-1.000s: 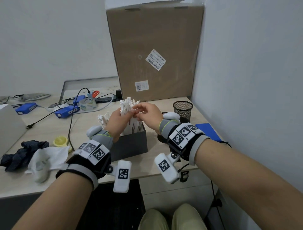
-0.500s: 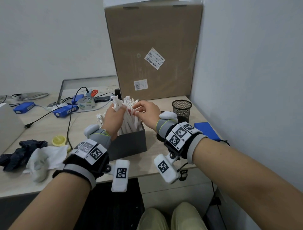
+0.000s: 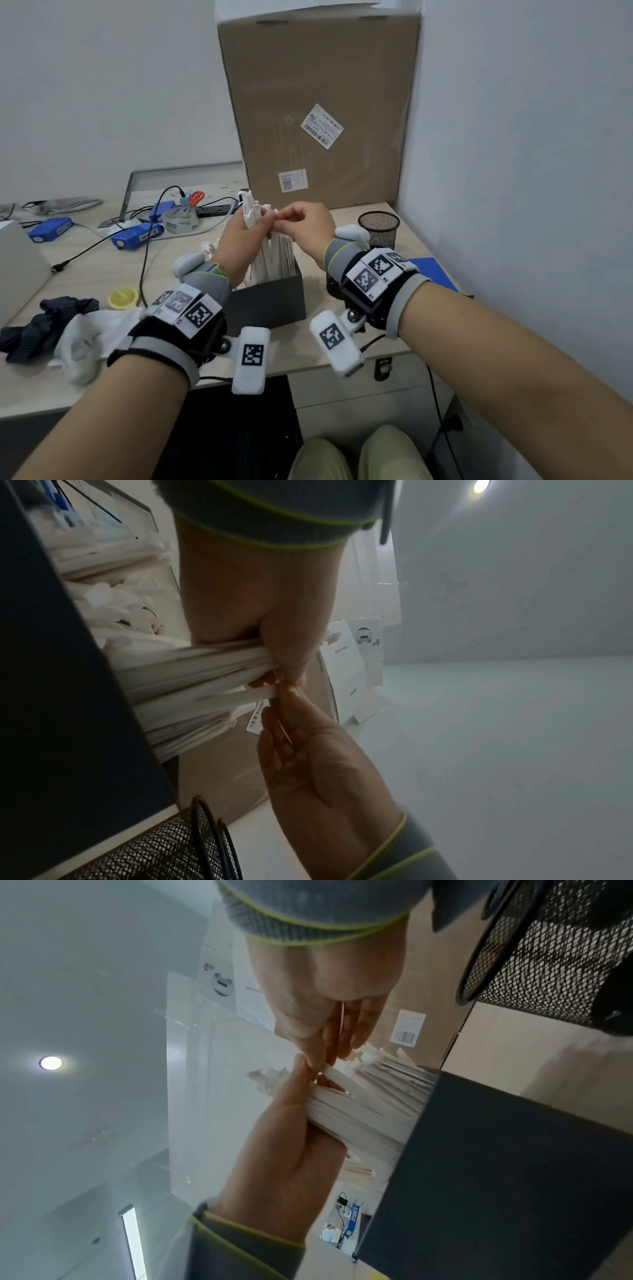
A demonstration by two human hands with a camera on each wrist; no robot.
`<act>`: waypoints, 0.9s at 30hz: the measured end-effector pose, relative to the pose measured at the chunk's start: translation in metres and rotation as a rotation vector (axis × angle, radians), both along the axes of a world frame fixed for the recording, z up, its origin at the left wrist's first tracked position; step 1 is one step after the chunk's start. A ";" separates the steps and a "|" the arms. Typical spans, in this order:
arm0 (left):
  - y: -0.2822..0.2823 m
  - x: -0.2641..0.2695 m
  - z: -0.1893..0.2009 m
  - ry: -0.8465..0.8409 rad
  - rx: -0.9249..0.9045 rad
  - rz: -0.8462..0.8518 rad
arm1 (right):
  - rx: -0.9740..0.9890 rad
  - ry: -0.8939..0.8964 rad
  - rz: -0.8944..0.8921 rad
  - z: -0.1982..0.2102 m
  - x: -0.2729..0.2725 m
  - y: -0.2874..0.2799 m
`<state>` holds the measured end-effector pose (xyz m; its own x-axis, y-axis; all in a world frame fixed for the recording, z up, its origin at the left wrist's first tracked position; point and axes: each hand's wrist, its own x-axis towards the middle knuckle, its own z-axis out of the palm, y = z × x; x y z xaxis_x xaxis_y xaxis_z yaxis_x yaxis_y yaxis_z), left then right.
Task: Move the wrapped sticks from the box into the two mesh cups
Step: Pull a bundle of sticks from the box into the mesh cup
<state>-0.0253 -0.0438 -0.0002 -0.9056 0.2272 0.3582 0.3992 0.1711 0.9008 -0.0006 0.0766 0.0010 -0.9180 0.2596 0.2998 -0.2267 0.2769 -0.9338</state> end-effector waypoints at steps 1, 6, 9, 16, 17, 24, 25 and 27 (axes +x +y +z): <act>-0.001 0.001 0.000 -0.006 0.010 -0.002 | -0.015 0.002 0.010 0.003 0.000 0.001; -0.003 0.007 -0.003 -0.086 0.037 -0.127 | -0.120 0.001 0.080 0.014 0.001 0.006; -0.001 0.011 -0.003 -0.056 0.040 -0.165 | -0.160 0.001 0.142 0.018 0.000 0.003; -0.004 -0.005 0.006 0.023 0.048 0.066 | -0.178 0.012 0.093 0.010 0.008 0.011; -0.005 -0.007 0.012 0.016 0.087 0.097 | -0.211 -0.005 0.083 0.007 0.009 0.014; -0.001 -0.022 0.060 0.024 0.417 0.241 | -0.485 -0.159 0.075 -0.006 0.011 0.021; 0.001 -0.022 0.065 0.037 0.460 0.246 | -0.528 -0.180 0.085 -0.006 0.011 0.019; 0.007 -0.021 0.076 0.054 0.548 0.241 | -0.606 -0.204 0.115 -0.005 0.012 0.019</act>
